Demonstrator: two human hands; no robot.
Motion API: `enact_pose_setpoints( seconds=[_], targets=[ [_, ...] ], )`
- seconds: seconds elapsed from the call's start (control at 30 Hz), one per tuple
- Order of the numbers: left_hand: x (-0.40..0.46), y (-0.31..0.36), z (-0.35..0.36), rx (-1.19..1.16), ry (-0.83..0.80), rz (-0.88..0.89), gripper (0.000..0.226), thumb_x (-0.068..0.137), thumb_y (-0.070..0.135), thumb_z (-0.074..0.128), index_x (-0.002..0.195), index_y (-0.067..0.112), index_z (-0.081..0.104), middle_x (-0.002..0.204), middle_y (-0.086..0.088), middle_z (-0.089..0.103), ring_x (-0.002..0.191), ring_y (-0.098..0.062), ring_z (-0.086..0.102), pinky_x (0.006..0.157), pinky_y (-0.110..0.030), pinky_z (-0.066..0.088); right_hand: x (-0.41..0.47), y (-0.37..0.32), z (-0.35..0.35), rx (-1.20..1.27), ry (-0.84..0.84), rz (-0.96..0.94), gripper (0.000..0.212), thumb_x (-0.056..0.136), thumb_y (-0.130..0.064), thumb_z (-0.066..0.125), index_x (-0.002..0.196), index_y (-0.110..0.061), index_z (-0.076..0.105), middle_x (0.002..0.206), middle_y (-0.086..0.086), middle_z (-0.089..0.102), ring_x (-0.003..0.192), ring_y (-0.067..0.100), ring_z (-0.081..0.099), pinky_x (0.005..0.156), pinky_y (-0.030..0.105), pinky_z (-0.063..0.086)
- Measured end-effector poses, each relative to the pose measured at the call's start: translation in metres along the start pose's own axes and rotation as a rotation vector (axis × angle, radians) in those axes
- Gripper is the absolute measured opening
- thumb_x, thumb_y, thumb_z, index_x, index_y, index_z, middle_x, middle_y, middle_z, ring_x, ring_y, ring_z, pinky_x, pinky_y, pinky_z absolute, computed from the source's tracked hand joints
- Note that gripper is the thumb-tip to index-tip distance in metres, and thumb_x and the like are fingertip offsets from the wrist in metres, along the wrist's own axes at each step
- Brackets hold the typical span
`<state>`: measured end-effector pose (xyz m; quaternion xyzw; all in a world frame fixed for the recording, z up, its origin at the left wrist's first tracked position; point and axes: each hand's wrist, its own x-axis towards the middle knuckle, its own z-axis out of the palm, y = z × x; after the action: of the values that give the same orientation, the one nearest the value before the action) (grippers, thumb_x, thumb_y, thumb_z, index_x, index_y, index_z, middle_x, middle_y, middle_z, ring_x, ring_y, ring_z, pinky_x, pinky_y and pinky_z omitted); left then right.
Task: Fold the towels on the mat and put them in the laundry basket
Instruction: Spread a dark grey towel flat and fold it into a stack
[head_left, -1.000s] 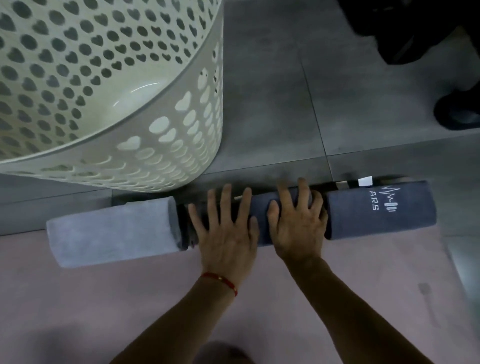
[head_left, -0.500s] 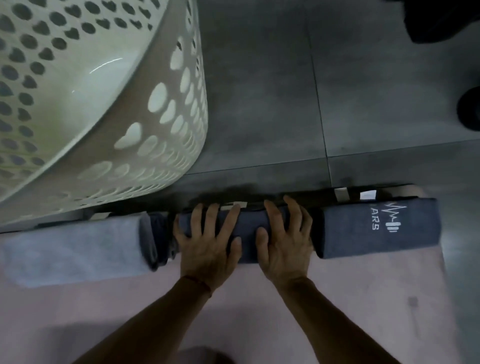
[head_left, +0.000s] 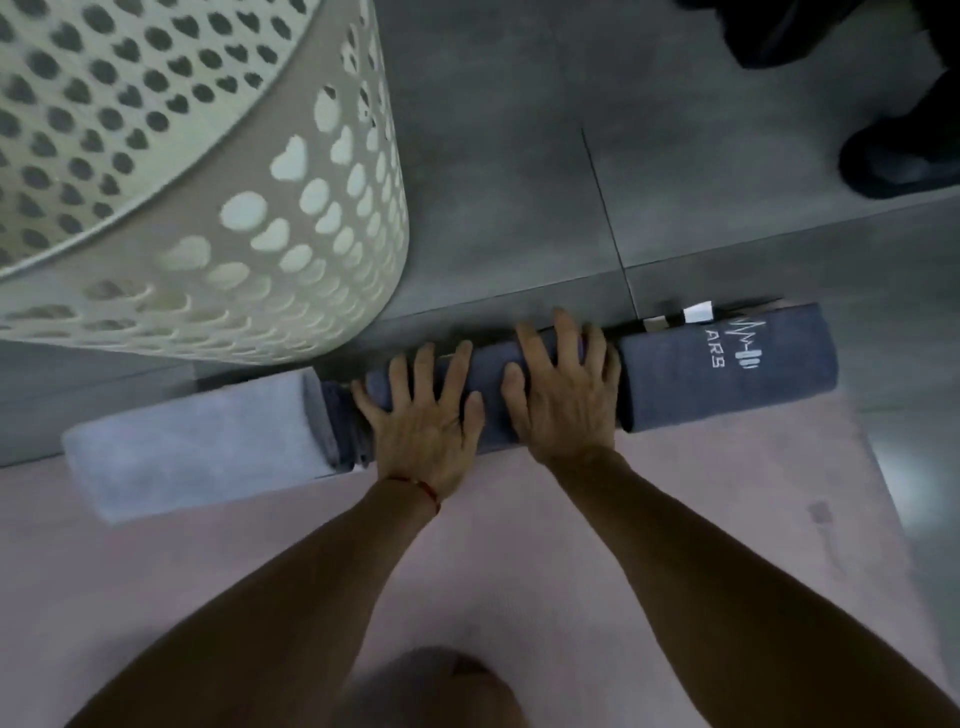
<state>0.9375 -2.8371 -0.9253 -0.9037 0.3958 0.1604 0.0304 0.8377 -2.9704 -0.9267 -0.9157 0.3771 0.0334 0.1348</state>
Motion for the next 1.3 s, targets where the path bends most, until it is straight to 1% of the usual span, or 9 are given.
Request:
enact_pose_setpoints(
  seconds=[0.1,0.27,0.43,0.5,0.67,0.83,1.07,1.17,1.3],
  targets=[
    [-0.011,0.010,-0.011,0.003,0.019,-0.066,0.060,0.100,0.052,0.012,0.158,0.036,0.014,0.161,-0.009,0.028,0.148,-0.037,0.023,0.106,-0.081,0.005,-0.006,-0.006,-0.019,-0.101,0.041,-0.012,0.063,0.099,-0.057,0.024,0.156,-0.030,0.029,0.165,0.012,0.021,0.148,0.044,0.021,0.117,0.065,0.022],
    [-0.039,0.009,-0.038,0.027,0.118,-0.006,0.060,0.105,0.048,0.014,0.160,0.029,0.001,0.168,-0.003,0.000,0.155,-0.028,0.004,0.111,-0.076,0.001,-0.041,-0.016,-0.047,-0.116,0.117,-0.083,0.066,0.100,-0.049,0.015,0.161,-0.026,0.020,0.169,0.010,0.011,0.155,0.037,0.009,0.121,0.063,0.011],
    [-0.122,-0.022,-0.038,-0.227,0.310,0.091,0.062,0.101,0.031,0.041,0.159,0.023,0.019,0.165,-0.010,0.015,0.150,-0.029,0.020,0.118,-0.061,0.020,-0.125,-0.048,-0.051,-0.025,0.262,-0.183,0.058,0.099,-0.035,0.033,0.154,-0.019,0.040,0.162,0.013,0.031,0.149,0.034,0.026,0.119,0.058,0.023],
    [-0.172,-0.053,-0.017,-0.256,0.347,0.077,0.067,0.093,0.024,0.054,0.156,0.020,0.029,0.160,-0.014,0.023,0.143,-0.033,0.028,0.115,-0.058,0.029,-0.169,-0.071,-0.032,0.042,0.206,-0.261,0.059,0.093,-0.035,0.035,0.148,-0.018,0.047,0.154,0.013,0.040,0.141,0.032,0.036,0.116,0.054,0.030],
    [-0.302,-0.165,0.048,-0.164,0.038,-0.256,0.081,0.083,0.028,0.066,0.155,0.025,0.028,0.159,-0.014,0.021,0.142,-0.039,0.029,0.105,-0.066,0.037,-0.244,-0.164,0.058,0.150,-0.176,-0.539,0.063,0.082,-0.032,0.044,0.142,-0.018,0.053,0.149,0.010,0.048,0.130,0.035,0.051,0.108,0.050,0.042],
    [-0.407,-0.287,0.048,-0.007,-0.274,-0.524,0.092,0.088,0.058,0.057,0.157,0.041,-0.002,0.166,-0.001,-0.013,0.153,-0.032,-0.005,0.114,-0.069,0.019,-0.287,-0.297,0.127,-0.053,-0.622,-0.643,0.092,0.090,-0.056,0.057,0.161,-0.033,0.003,0.169,0.001,-0.013,0.154,0.035,-0.013,0.118,0.068,0.000],
    [-0.502,-0.412,0.043,-0.132,-0.277,-0.725,0.100,0.082,0.058,0.066,0.154,0.052,-0.005,0.166,0.006,-0.015,0.153,-0.033,-0.013,0.112,-0.075,0.013,-0.347,-0.428,0.205,-0.250,-0.585,-0.820,0.102,0.080,-0.084,0.043,0.159,-0.043,-0.008,0.166,0.002,-0.027,0.149,0.039,-0.030,0.106,0.078,-0.015],
    [-0.509,-0.459,0.054,-0.178,-0.276,-0.762,0.099,0.083,0.057,0.067,0.153,0.054,-0.002,0.167,0.007,-0.012,0.153,-0.032,-0.011,0.112,-0.075,0.014,-0.363,-0.438,0.236,-0.209,-0.491,-0.792,0.090,0.082,-0.084,0.031,0.158,-0.047,0.001,0.168,0.000,-0.021,0.150,0.039,-0.028,0.108,0.076,-0.012],
    [-0.480,-0.518,0.082,-0.197,-0.314,-0.703,0.101,0.085,0.052,0.069,0.153,0.054,-0.005,0.167,0.005,-0.012,0.153,-0.035,-0.010,0.113,-0.074,0.016,-0.374,-0.436,0.253,-0.207,-0.292,-0.800,0.087,0.083,-0.076,0.039,0.160,-0.043,0.015,0.171,0.004,-0.002,0.154,0.042,-0.011,0.111,0.078,-0.001]
  ],
)
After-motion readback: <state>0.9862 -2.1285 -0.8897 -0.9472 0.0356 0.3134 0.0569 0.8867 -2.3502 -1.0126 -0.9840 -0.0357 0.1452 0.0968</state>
